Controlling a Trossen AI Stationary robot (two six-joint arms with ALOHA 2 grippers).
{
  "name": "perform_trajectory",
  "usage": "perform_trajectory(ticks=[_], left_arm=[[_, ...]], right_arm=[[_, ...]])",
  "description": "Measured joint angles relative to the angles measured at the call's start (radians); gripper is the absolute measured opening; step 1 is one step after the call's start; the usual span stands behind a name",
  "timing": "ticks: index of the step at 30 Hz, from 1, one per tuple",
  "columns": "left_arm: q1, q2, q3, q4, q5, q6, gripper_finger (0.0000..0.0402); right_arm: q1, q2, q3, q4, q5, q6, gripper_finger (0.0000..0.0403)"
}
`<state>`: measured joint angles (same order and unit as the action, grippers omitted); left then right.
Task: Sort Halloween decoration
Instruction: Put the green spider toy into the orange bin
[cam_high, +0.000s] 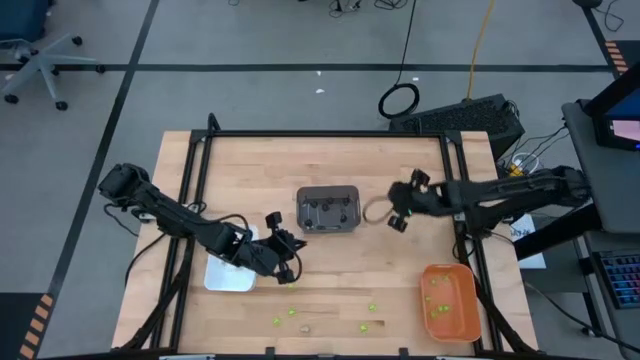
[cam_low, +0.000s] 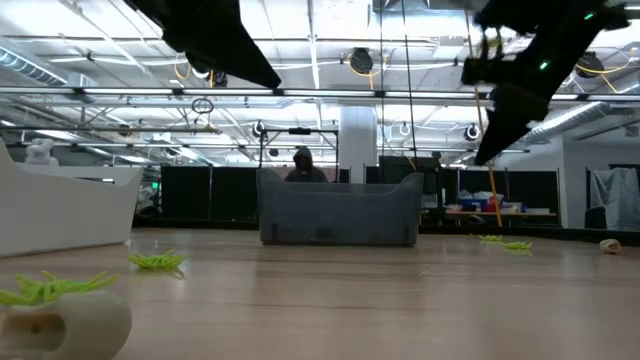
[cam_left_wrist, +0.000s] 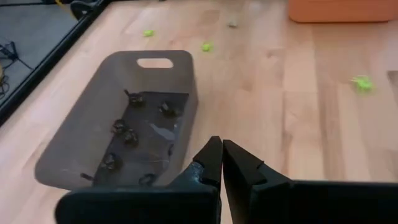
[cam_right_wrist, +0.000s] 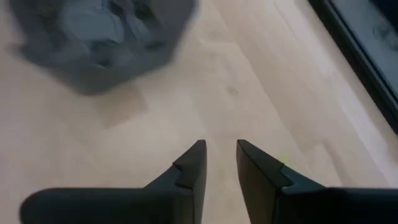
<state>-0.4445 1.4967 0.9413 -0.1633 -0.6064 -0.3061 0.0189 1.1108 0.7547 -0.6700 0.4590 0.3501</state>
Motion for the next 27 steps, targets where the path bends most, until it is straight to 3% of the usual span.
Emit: perform_trajectory(ticks=[8, 14, 21, 27], left_arm=[[-0.037, 0.001, 0.000, 0.003, 0.007, 0.006, 0.0013], [-0.056, 0.001, 0.000, -0.001, 0.010, 0.003, 0.0013], [-0.097, 0.001, 0.000, 0.003, 0.036, -0.076, 0.0013], [-0.133, 0.001, 0.000, 0.005, 0.036, -0.081, 0.0013]], right_arm=[[-0.284, 0.094, 0.000, 0.016, -0.148, -0.108, 0.0126], [-0.416, 0.223, 0.001, 0.032, -0.124, -0.018, 0.0127], [-0.445, 0.353, 0.001, 0.050, -0.176, -0.019, 0.0124], [-0.453, 0.376, 0.001, 0.016, -0.175, -0.018, 0.0124]])
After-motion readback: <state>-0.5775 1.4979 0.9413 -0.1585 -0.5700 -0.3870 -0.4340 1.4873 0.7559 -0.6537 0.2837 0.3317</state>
